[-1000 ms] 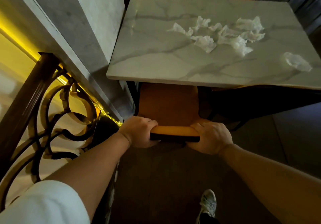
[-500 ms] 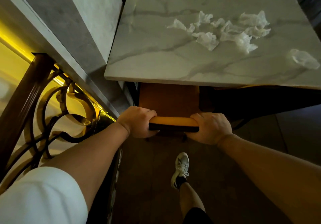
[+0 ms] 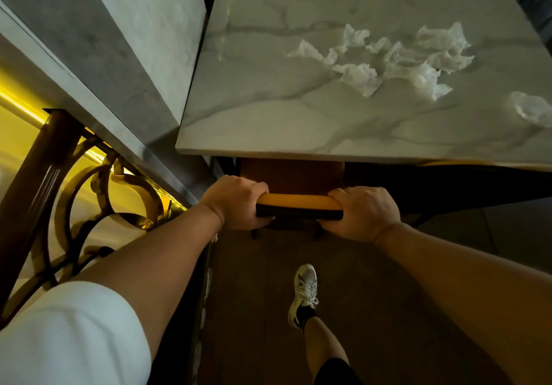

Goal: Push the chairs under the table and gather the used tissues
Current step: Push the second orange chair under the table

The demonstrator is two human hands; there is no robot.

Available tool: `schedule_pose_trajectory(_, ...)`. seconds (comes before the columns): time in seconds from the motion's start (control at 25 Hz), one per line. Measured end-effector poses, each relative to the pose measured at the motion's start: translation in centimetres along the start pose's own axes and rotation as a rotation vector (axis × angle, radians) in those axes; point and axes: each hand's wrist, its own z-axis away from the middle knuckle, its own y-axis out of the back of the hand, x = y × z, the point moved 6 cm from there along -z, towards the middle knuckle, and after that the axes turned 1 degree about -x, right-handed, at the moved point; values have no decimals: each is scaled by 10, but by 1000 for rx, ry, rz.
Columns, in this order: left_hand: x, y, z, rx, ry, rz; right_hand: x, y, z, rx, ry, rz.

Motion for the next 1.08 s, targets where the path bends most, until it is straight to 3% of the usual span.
schedule_pose_trajectory(0.52,-67,8,-62,72,22,-30,29,11,-84,15,-11,14)
schedule_pose_trajectory(1.08,-73,6,-70,-43,-34,-10,35,6,-95,-64,-8,-25)
